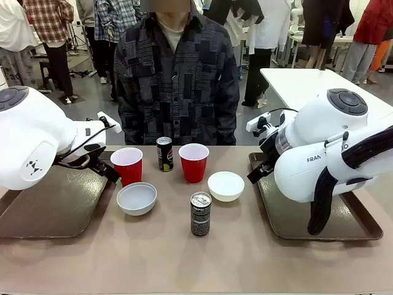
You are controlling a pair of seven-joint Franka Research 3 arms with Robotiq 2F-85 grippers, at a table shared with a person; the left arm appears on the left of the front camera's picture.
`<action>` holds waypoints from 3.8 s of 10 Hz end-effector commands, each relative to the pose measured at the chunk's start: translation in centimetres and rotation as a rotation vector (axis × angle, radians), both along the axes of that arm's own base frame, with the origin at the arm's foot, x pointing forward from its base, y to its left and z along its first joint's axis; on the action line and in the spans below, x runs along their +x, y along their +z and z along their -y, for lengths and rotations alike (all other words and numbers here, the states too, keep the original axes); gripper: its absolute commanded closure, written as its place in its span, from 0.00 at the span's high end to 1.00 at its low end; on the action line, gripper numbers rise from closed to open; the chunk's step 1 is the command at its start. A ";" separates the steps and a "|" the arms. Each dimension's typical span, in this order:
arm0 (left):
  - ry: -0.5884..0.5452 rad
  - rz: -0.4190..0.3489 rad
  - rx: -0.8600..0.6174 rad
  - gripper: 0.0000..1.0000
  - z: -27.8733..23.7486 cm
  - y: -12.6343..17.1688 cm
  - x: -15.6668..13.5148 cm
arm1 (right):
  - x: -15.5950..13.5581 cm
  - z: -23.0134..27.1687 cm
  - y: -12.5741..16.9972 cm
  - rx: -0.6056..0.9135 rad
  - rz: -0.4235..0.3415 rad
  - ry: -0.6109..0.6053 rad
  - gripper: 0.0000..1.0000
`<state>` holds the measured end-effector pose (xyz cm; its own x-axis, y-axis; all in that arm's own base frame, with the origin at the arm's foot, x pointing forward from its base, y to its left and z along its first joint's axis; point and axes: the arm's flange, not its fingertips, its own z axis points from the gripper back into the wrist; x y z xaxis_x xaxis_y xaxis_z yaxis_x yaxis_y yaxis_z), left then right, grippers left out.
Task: Prepare tableware on both trays.
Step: Pick up a Picnic Bowl from the table and place it on a Handle tray.
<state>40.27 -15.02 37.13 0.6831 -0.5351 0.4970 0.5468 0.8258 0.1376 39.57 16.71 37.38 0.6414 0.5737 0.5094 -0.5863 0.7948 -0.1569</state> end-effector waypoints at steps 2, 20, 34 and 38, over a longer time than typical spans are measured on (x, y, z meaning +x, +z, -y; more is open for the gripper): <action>0.000 0.000 0.000 1.00 0.0 0.0 0.0 | 0.0 0.0 0.0 0.000 0.000 0.000 1.00; -0.144 -0.036 0.033 1.00 -6.6 4.4 -7.8 | -1.8 7.8 9.3 -0.067 0.062 0.060 1.00; -0.299 -0.274 0.084 1.00 -7.5 7.1 -8.8 | -5.1 13.1 5.9 -0.178 -0.181 0.009 1.00; -0.339 -0.402 0.162 1.00 -8.9 5.7 -13.7 | -13.2 12.7 2.6 -0.256 -0.358 0.048 1.00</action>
